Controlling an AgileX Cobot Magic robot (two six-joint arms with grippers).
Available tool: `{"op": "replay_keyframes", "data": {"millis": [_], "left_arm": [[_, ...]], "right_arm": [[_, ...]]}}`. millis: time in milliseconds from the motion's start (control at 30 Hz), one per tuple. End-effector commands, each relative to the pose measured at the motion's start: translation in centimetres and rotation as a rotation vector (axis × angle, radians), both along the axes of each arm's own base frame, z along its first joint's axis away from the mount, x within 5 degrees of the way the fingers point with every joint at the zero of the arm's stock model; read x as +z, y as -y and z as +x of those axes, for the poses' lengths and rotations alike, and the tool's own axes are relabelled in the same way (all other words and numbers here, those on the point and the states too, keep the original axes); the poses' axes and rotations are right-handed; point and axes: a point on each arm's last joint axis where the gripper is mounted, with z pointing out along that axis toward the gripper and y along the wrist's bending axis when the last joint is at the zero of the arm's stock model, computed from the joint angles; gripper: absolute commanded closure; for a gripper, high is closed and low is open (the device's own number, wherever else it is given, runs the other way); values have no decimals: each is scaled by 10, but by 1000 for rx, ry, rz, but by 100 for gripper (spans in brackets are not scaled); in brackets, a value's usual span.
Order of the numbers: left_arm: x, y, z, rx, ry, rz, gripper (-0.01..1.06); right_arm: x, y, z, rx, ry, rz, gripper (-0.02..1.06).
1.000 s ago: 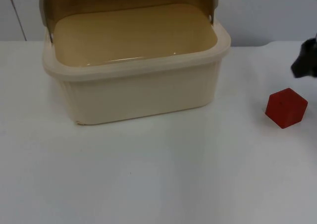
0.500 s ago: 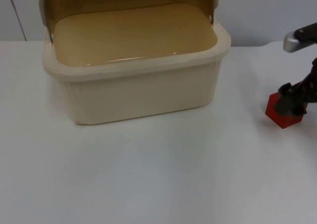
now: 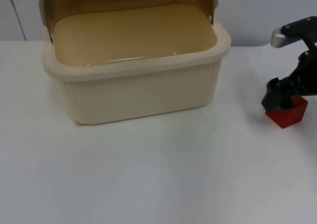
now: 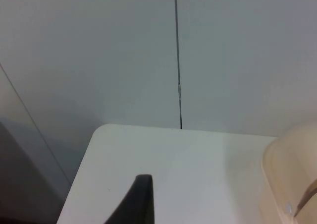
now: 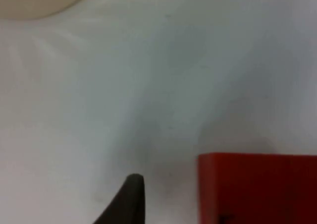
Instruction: Open the box lid with the left hand, place the block into the box with the right hand, then close the box lid with the left hand.
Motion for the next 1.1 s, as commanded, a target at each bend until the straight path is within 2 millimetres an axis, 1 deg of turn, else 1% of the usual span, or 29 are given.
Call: {"op": "replay_keyframes", "data": {"millis": [0,33,200,567,667,700,767,833,867,967,1067], "left_arm": [[-1,-1,1,2,-1,6,0],[-1,-1,1,2,-1,6,0],[-1,-1,1,2,-1,6,0],[-1,-1,1,3,-6,5,0],[-1,-1,1,3,-6,5,0],[-1,-1,1,3,-6,5,0],[-1,-1,1,3,-6,5,0],[-1,-1,1,3,-6,5,0],[-1,-1,1,3,-6,5,0],[-1,-1,1,3,-6,5,0],[-1,-1,1,3,-6,5,0]], "right_arm": [[-1,-5,-2,46,-21,28,0],[-3,-7,-2,44,-28,53,0],[-9,-8,-1,25,-33,70,0],[-11,-6,0,18,-25,61,0],[-11,-6,0,19,-28,61,1],[-11,-6,0,18,-29,62,6],[-11,-5,0,16,-29,62,25],[-11,-4,2,3,-10,59,55],[-11,-4,2,3,-10,59,55],[-10,-4,3,-46,-8,79,104],[-10,-4,3,-57,-9,85,104]]}}
